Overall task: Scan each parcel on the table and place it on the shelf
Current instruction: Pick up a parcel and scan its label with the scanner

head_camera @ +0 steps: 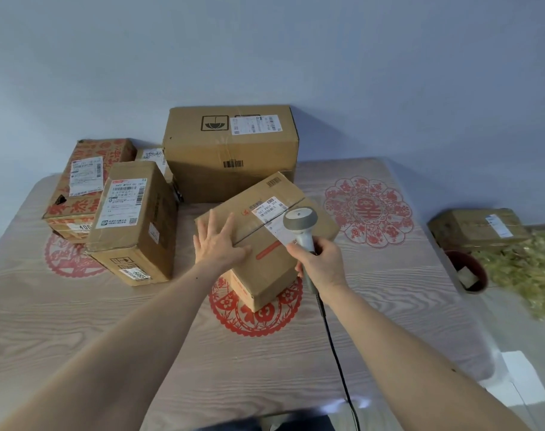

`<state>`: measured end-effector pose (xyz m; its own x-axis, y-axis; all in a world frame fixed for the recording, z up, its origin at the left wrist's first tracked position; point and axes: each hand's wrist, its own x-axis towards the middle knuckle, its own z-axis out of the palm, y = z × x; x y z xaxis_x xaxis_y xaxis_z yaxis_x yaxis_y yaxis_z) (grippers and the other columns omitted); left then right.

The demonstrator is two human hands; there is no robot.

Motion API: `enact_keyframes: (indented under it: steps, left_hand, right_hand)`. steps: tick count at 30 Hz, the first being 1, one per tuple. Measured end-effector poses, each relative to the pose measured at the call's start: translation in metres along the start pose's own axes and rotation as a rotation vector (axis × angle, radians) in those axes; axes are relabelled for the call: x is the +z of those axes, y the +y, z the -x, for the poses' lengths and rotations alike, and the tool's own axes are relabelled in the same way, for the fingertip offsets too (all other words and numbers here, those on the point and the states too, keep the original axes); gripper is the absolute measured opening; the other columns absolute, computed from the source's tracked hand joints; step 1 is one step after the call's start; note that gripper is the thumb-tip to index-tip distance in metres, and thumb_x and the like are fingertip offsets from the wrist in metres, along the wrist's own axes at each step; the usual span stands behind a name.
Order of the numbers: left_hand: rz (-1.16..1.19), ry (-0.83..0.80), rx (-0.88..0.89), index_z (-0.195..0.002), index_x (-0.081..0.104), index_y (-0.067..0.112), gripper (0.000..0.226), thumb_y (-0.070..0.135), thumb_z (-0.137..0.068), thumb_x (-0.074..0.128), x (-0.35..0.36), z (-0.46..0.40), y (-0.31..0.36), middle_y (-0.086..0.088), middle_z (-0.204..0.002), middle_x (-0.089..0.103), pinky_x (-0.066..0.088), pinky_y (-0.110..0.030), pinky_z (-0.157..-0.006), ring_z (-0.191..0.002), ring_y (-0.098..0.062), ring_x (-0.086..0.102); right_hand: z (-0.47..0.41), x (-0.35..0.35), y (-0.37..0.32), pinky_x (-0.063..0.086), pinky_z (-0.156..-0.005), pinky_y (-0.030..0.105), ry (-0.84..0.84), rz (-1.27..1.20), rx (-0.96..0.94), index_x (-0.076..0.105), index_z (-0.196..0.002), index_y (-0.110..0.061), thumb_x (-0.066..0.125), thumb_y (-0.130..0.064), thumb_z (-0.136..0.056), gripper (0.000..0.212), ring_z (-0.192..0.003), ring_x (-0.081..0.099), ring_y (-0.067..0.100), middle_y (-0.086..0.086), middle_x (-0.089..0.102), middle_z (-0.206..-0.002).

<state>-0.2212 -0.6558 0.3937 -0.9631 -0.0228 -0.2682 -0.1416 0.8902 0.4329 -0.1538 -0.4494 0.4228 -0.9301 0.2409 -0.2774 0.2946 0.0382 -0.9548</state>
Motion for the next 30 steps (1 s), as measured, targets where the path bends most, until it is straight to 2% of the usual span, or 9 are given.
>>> enact_keyframes:
  steps: [3,7,10,12,16,19,21,25,30]
  left_hand:
    - [-0.098,-0.051,0.038,-0.155,0.008,0.038,0.086,0.063,-0.088,0.055,0.003,-0.003,-0.003,-0.003,-0.166,-0.004,0.002,-0.056,-0.121,-0.151,-0.035,-0.011]
    - [-0.260,0.040,0.042,-0.141,0.041,0.039,0.075,0.078,-0.078,0.053,-0.007,0.006,0.002,-0.002,-0.149,0.037,0.028,-0.053,-0.110,-0.136,-0.033,0.029]
    - [-0.255,0.157,0.025,-0.130,0.056,0.035,0.061,0.075,-0.085,0.045,-0.018,0.009,0.006,-0.001,-0.134,0.051,0.034,-0.047,-0.101,-0.123,-0.028,0.042]
    - [-0.131,0.187,-0.001,-0.136,0.052,0.031,0.057,0.065,-0.093,0.040,-0.021,0.004,0.005,-0.004,-0.143,0.048,0.031,-0.048,-0.106,-0.131,-0.029,0.038]
    - [0.098,0.035,-0.095,-0.155,0.025,0.031,0.064,0.061,-0.099,0.031,-0.020,-0.017,-0.012,-0.001,-0.166,0.013,0.014,-0.052,-0.121,-0.152,-0.028,0.009]
    - [0.179,0.008,-0.091,-0.156,0.023,0.029,0.064,0.053,-0.100,0.042,-0.022,-0.023,-0.023,-0.003,-0.162,0.027,0.030,-0.051,-0.117,-0.147,-0.028,0.027]
    - [0.261,0.056,-0.094,-0.154,0.030,0.027,0.062,0.044,-0.099,0.052,-0.026,-0.023,-0.026,-0.004,-0.152,0.044,0.043,-0.044,-0.106,-0.136,-0.027,0.044]
    - [0.329,0.081,-0.071,-0.142,0.052,0.019,0.051,0.034,-0.095,0.063,-0.032,-0.025,-0.030,-0.005,-0.135,0.060,0.046,-0.036,-0.095,-0.120,-0.025,0.056]
    - [0.417,0.085,-0.103,-0.139,0.056,0.016,0.054,0.029,-0.090,0.071,-0.034,-0.027,-0.032,-0.004,-0.133,0.062,0.047,-0.038,-0.100,-0.119,-0.023,0.058]
  right_hand:
    - [0.002,0.004,-0.002,0.050,-0.051,0.030,0.021,-0.020,0.021,0.066,-0.083,-0.004,0.074,-0.017,-0.083,0.015,-0.050,0.058,0.018,0.004,0.060,-0.059]
    - [0.006,0.023,-0.004,0.055,-0.054,0.034,0.061,-0.038,0.060,0.066,-0.086,0.002,0.069,-0.016,-0.083,0.018,-0.048,0.061,0.019,0.005,0.061,-0.065]
    - [0.010,0.048,-0.005,0.052,-0.049,0.027,0.141,-0.080,0.090,0.065,-0.089,-0.001,0.068,-0.018,-0.083,0.018,-0.048,0.061,0.016,0.009,0.066,-0.066]
    - [0.011,0.066,-0.005,0.049,-0.046,0.024,0.205,-0.129,0.113,0.064,-0.091,-0.001,0.071,-0.021,-0.082,0.023,-0.048,0.060,0.016,0.011,0.066,-0.065]
    - [0.010,0.097,-0.003,0.051,-0.047,0.021,0.330,-0.184,0.168,0.063,-0.092,-0.011,0.071,-0.037,-0.084,0.028,-0.057,0.067,0.017,0.008,0.072,-0.076]
    - [0.009,0.118,0.005,0.061,-0.067,0.036,0.454,-0.178,0.118,0.063,-0.089,-0.022,0.068,-0.054,-0.079,0.034,-0.070,0.071,0.015,-0.002,0.072,-0.079]
    - [0.010,0.125,0.005,0.060,-0.072,0.035,0.530,-0.113,0.079,0.065,-0.093,-0.020,0.068,-0.057,-0.081,0.039,-0.073,0.070,0.011,-0.005,0.072,-0.082]
    - [0.009,0.131,0.004,0.059,-0.076,0.031,0.572,-0.097,0.078,0.065,-0.103,-0.017,0.070,-0.053,-0.083,0.041,-0.079,0.068,0.009,-0.005,0.072,-0.090]
    - [0.009,0.137,0.004,0.061,-0.077,0.037,0.577,-0.150,0.141,0.063,-0.107,-0.019,0.072,-0.051,-0.083,0.042,-0.081,0.070,0.012,-0.005,0.072,-0.093]
